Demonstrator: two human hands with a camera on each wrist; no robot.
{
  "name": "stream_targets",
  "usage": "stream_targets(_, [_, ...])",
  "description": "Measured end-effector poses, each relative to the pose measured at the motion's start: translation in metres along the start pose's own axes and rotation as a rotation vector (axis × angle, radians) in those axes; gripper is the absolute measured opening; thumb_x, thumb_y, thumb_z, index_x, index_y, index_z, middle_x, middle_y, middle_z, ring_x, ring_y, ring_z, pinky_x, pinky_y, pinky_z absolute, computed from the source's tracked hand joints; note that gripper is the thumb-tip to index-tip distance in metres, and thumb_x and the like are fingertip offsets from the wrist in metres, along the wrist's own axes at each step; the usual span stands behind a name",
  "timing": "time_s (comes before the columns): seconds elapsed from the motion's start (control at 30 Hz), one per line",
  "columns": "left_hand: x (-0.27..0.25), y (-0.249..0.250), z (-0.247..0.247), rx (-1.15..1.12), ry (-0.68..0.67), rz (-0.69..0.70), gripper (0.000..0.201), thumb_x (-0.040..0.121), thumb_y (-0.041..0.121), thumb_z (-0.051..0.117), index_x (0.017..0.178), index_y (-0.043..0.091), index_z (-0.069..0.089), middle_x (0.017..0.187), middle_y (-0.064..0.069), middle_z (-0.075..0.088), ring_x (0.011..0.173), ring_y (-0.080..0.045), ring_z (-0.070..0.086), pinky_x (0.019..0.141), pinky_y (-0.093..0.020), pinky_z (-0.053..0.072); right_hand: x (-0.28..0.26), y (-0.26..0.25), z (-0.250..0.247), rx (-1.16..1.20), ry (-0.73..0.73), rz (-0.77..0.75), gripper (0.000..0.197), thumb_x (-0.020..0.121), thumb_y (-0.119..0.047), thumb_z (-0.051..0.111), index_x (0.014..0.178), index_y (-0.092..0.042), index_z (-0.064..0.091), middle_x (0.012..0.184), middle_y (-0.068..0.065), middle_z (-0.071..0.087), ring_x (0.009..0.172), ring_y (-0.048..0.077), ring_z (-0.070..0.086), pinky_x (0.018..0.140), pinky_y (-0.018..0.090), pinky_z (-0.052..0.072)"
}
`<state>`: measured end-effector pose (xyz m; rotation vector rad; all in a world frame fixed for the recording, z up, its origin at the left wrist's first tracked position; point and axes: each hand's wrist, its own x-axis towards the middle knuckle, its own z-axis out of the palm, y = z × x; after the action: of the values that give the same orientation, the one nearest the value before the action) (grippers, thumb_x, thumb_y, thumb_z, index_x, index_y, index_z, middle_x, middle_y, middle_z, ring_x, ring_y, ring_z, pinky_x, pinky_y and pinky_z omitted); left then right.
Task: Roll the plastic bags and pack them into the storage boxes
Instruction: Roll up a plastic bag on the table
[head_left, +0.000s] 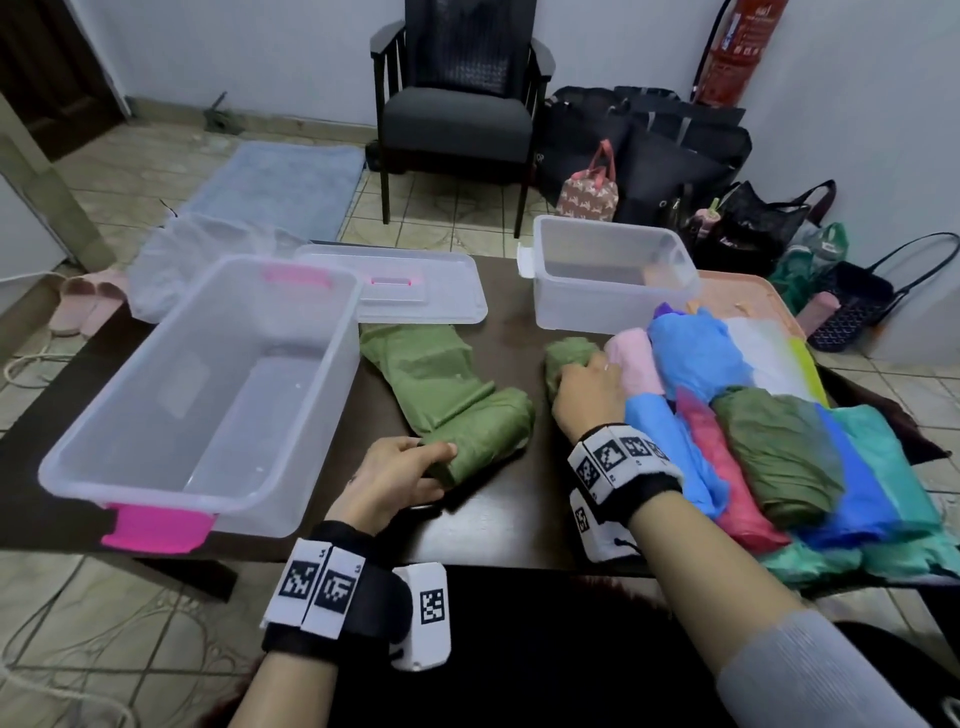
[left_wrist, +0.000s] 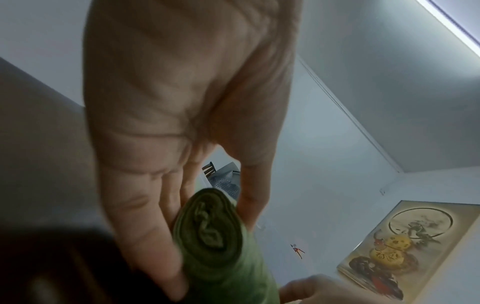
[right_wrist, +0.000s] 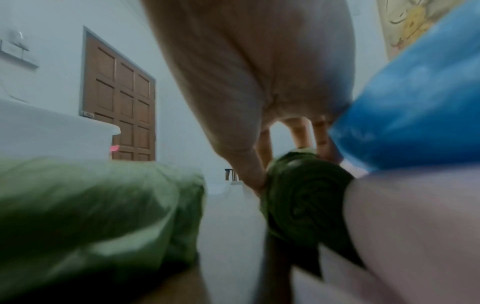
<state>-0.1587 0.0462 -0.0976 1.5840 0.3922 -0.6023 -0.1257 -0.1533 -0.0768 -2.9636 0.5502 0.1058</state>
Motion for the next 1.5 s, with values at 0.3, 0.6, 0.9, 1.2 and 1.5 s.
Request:
stream_targets(0.3, [0.004, 0.007, 0.003, 0.167, -0.058, -0.065, 0.034, 0.083, 0.035, 0.065, 0.103, 0.007, 0.065, 0.093, -0.007, 0.070, 0.075, -0.018, 0.064, 0.058, -0.023, 0.041, -0.061, -0.034, -0.012, -0.094, -0.121, -0.764, 0.051, 0.082, -0.010, 0.055, 0.130, -0.024, 0.044, 0.128, 0.001, 0.042, 0.121, 0.022, 0.036, 0.094, 0.036, 0.032])
stream_targets(0.6, [0.003, 0.016, 0.013, -0.001, -0.047, 0.001, 0.027, 0.063, 0.022, 0.073, 0.081, 0.012, 0.055, 0.080, -0.011, 0.057, 0.063, -0.016, 0.055, 0.061, -0.027, 0.041, -0.068, -0.018, 0.009, -0.138, -0.083, -0.743, 0.052, 0.063, -0.012, 0.073, 0.108, -0.010, 0.046, 0.111, 0.010, 0.044, 0.098, 0.028, 0.048, 0.074, 0.037, 0.041])
stream_targets(0.9, [0.005, 0.060, 0.015, -0.225, -0.033, 0.078, 0.010, 0.084, 0.017, 0.066, 0.094, 0.016, 0.063, 0.091, -0.002, 0.067, 0.083, -0.016, 0.062, 0.073, -0.028, 0.048, -0.071, -0.001, 0.009, -0.140, -0.224, -0.768, 0.058, 0.071, -0.036, 0.070, 0.121, -0.019, 0.047, 0.114, 0.004, 0.044, 0.108, 0.024, 0.043, 0.080, 0.035, 0.032])
stream_targets(1.2, [0.007, 0.125, 0.028, -0.221, 0.090, 0.364, 0.033, 0.083, 0.014, 0.071, 0.112, 0.003, 0.061, 0.096, -0.006, 0.067, 0.092, -0.023, 0.065, 0.083, -0.036, 0.053, -0.070, -0.007, 0.005, -0.078, -0.443, -0.750, 0.057, 0.065, -0.032, 0.075, 0.118, -0.027, 0.055, 0.108, 0.002, 0.062, 0.102, 0.024, 0.057, 0.083, 0.034, 0.045])
stream_targets(1.5, [0.013, 0.170, 0.018, -0.288, -0.005, 0.330, 0.019, 0.099, 0.003, 0.039, 0.088, 0.006, 0.055, 0.086, -0.010, 0.060, 0.076, -0.020, 0.060, 0.066, -0.032, 0.053, -0.078, -0.006, 0.007, -0.085, -0.519, -0.731, 0.051, 0.065, -0.030, 0.078, 0.110, -0.020, 0.056, 0.107, 0.003, 0.059, 0.103, 0.024, 0.056, 0.076, 0.032, 0.043])
